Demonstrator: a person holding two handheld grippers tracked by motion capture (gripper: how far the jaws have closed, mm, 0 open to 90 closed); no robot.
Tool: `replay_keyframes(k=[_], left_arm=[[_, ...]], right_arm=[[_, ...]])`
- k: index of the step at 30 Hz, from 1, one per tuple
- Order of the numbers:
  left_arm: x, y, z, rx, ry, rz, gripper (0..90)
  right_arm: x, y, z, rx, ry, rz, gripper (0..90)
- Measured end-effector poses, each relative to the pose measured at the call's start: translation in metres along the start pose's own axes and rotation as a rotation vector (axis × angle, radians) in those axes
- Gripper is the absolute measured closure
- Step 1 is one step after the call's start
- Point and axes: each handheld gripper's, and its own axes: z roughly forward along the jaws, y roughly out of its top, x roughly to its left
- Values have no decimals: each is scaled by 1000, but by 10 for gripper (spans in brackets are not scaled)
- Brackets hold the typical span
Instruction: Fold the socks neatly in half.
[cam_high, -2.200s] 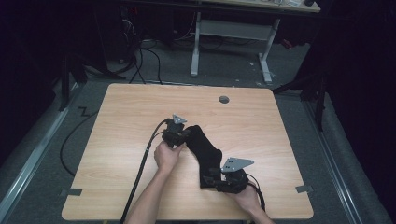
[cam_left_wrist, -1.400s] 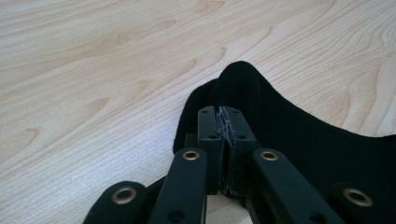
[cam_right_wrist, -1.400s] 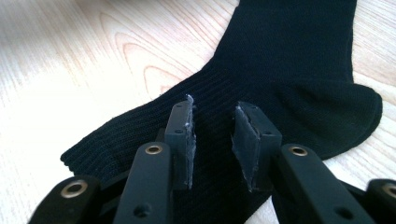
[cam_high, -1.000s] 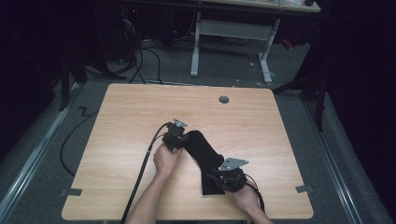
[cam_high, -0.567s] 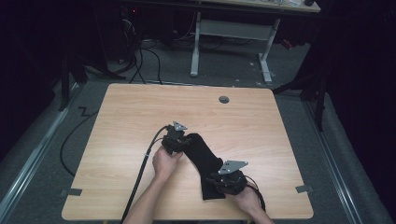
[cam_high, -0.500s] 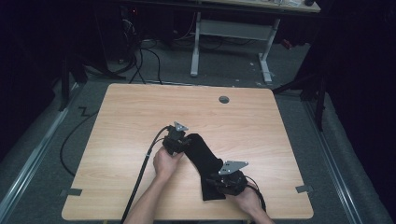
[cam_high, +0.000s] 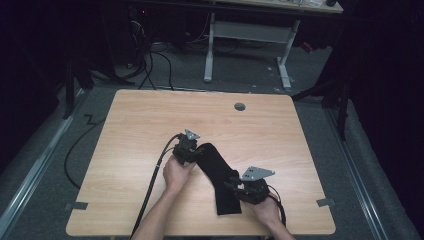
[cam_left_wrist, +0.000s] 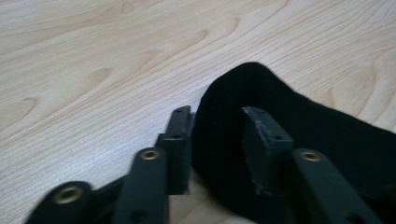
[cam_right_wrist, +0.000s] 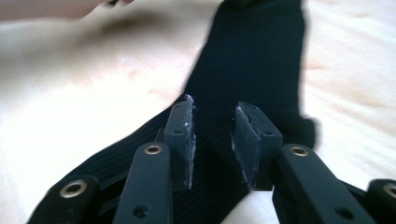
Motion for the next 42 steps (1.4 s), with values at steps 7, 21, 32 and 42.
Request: replay_keyframes(k=[7,21,32,42], left_arm=[[-6,-7,-3,7,-2,-4,464],[3,-13,4,51,56,-38,438],[10,-4,-4,-45,32,-104,485],[13,-7,8,9,46,-90,573]], right_arm=[[-15,3,12,0,-89,42,754],[-22,-4,24,78,-124,43,766],[-24,-4,24,74,-110,36,766],[-23,-5,24,69,-111,19,767]])
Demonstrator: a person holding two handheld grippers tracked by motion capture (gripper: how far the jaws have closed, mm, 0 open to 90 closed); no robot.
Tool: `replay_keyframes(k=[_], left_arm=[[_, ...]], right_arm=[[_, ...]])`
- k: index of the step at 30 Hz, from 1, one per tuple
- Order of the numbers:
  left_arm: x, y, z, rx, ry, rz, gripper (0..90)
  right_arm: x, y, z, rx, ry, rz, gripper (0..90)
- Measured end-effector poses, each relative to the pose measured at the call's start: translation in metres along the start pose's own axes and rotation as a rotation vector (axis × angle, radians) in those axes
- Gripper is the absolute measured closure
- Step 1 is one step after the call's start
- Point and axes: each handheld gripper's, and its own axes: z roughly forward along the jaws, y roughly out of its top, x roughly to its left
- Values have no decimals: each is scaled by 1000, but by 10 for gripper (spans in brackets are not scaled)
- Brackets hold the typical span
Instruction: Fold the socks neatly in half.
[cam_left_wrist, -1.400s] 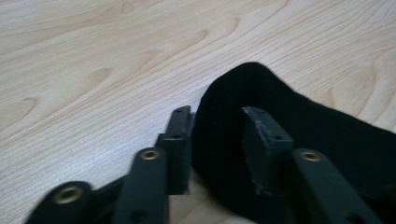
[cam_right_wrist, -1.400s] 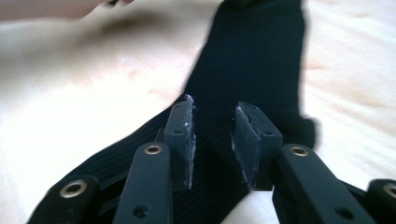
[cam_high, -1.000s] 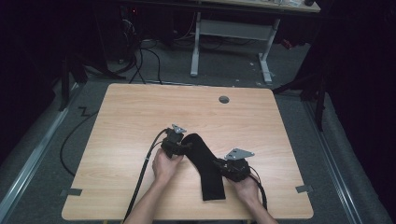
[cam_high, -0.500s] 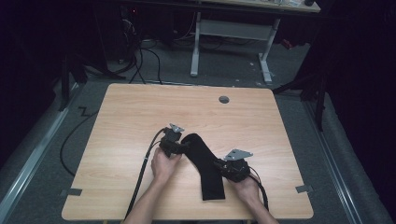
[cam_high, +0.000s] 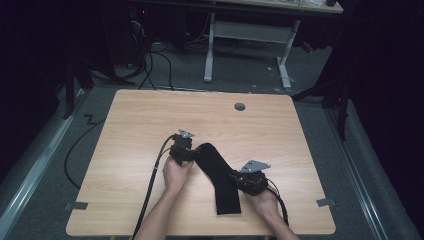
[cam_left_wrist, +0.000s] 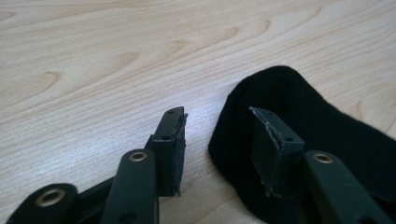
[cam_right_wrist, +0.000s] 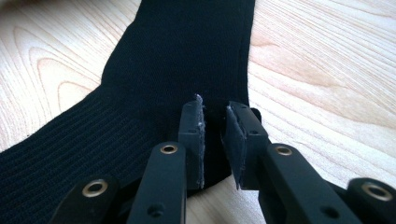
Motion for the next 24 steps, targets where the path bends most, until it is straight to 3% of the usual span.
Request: replay_keyframes(k=[2,6,10,12,16,24], left_arm=[[-2,2,3,24,13,48,583],[-7,8,7,54,0,69,615],[-8,9,8,54,-32,83,732],[-10,8,8,50,-38,85,797],[-6,10,8,53,-57,53,829],[-8,13,-3,9,-71,75,838]], right_arm=[[0,0,0,-1,-4,-1,767],[0,-3,0,-18,-2,12,769],[1,-3,0,-14,-5,4,770],[1,-3,0,-13,-4,-2,770],[1,-3,0,-13,-4,0,771],[1,-3,0,-13,-7,-4,772]])
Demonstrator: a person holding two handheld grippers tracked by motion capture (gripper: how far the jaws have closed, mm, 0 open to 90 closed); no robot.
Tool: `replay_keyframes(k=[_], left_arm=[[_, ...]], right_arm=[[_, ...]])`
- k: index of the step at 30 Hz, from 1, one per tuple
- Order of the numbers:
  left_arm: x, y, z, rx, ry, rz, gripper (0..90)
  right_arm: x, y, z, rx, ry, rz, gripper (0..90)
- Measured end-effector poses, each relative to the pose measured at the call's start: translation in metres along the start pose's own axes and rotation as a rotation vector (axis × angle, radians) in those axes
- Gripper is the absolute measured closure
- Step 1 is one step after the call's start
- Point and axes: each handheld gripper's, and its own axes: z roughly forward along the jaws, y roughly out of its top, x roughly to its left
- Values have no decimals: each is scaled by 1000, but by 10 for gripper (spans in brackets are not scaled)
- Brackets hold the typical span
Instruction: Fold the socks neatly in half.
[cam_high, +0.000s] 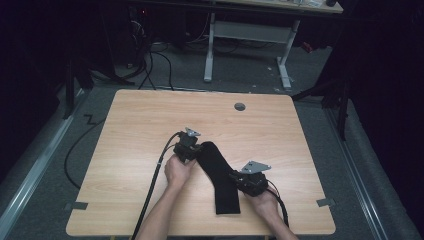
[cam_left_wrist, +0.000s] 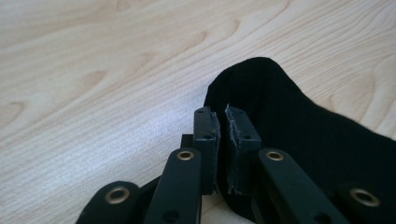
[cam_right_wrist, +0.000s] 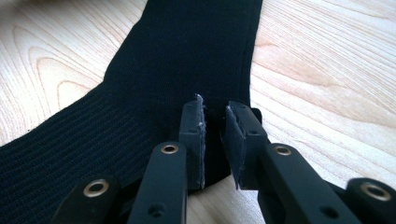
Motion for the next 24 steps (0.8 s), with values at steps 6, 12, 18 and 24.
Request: replay_keyframes(k=[6,12,18,24], left_arm=[[-6,2,-12,-29,-8,38,838],[-15,4,-23,-54,-33,69,835],[-24,1,-29,-59,-60,96,835],[-37,-3,-35,-65,-91,133,835]], right_arm=[[0,0,0,0,-1,1,772],[0,0,0,0,0,2,772],[0,1,0,8,-1,8,773],[0,1,0,8,-2,10,774]])
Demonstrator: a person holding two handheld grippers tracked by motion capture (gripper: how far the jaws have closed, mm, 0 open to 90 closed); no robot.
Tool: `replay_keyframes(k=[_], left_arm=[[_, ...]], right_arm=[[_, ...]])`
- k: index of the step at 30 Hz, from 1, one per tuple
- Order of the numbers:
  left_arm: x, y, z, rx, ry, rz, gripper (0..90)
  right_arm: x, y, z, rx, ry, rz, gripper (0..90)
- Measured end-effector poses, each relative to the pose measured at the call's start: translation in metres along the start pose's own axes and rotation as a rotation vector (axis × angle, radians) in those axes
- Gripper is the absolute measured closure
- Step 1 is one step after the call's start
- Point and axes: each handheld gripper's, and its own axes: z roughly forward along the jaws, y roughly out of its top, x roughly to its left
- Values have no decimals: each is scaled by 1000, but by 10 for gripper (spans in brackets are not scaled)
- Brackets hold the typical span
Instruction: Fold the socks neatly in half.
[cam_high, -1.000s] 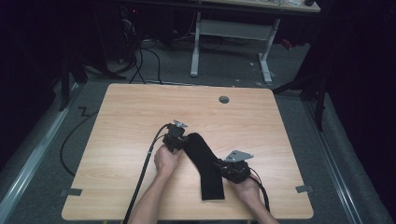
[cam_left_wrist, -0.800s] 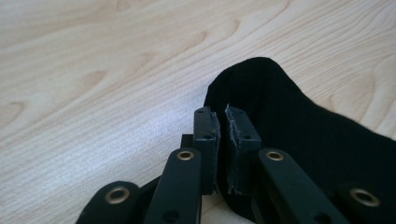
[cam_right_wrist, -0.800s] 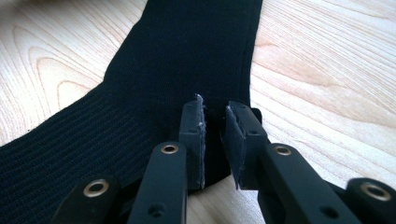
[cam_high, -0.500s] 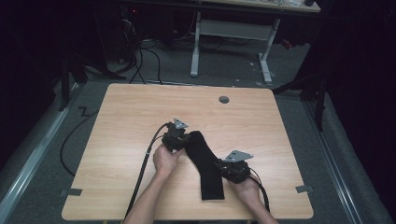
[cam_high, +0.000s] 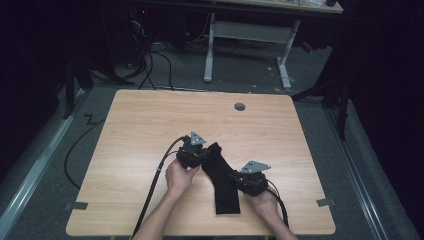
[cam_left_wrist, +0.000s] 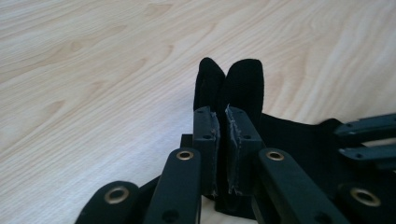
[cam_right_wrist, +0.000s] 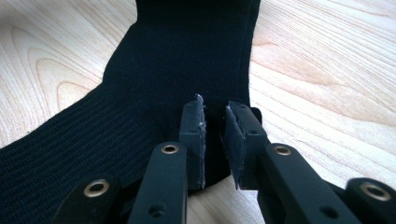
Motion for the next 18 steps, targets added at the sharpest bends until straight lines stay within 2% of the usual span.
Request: replay_keyframes(k=[3,5,10,18], left_arm=[[-7,-4,-1,4,6,34,835],[-10,-9,1,18,-1,36,834],[-19,-16,2,17,-23,38,835],[-35,-28,9,50,-36,75,826]], right_arm=[[0,0,0,-1,-1,0,773],[1,0,0,0,-2,-1,774],[1,0,0,2,-4,-2,776],[1,0,0,-1,-7,-2,776]])
